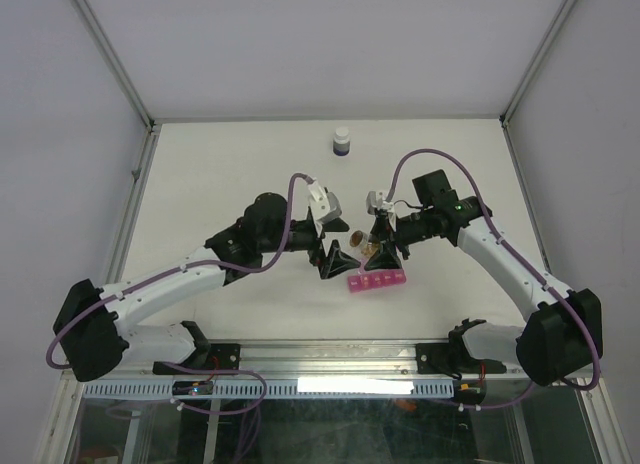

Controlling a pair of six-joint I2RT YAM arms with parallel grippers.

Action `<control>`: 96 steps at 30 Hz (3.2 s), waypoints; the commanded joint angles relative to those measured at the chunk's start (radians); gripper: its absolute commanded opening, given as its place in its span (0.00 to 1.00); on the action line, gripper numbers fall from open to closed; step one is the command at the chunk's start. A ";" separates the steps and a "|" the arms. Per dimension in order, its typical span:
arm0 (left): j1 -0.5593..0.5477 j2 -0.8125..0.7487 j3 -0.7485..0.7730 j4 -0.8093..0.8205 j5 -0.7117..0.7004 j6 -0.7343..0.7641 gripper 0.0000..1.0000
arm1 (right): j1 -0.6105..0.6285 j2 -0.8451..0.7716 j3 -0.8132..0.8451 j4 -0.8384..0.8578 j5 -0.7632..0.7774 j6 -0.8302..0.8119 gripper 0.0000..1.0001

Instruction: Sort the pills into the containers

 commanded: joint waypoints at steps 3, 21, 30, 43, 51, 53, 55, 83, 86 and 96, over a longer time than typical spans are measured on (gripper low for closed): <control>-0.007 -0.164 -0.103 0.159 -0.108 -0.056 0.99 | 0.002 -0.020 0.047 0.017 -0.060 -0.038 0.00; -0.003 -0.371 -0.261 0.326 -0.309 -0.492 0.99 | -0.019 -0.018 0.039 -0.002 -0.105 -0.074 0.00; 0.004 -0.210 -0.057 0.085 -0.380 -0.628 0.92 | -0.032 -0.012 0.034 0.007 -0.105 -0.069 0.00; -0.018 -0.045 0.092 -0.042 -0.323 -0.632 0.64 | -0.035 -0.002 0.034 0.011 -0.094 -0.065 0.00; -0.029 0.000 0.121 -0.052 -0.274 -0.631 0.61 | -0.035 -0.002 0.034 0.011 -0.091 -0.064 0.00; -0.032 0.009 0.126 -0.057 -0.261 -0.631 0.60 | -0.036 -0.003 0.034 0.011 -0.093 -0.065 0.00; -0.033 0.017 0.129 -0.063 -0.250 -0.631 0.59 | -0.037 -0.004 0.034 0.011 -0.093 -0.064 0.00; -0.051 0.031 0.033 0.008 0.117 -0.111 0.20 | -0.038 -0.006 0.036 0.007 -0.102 -0.064 0.00; -0.052 0.007 -0.004 0.012 0.192 0.152 0.22 | -0.039 -0.007 0.036 0.006 -0.103 -0.066 0.00; -0.036 -0.001 0.013 0.050 0.099 0.204 0.65 | -0.040 -0.004 0.036 0.000 -0.106 -0.073 0.00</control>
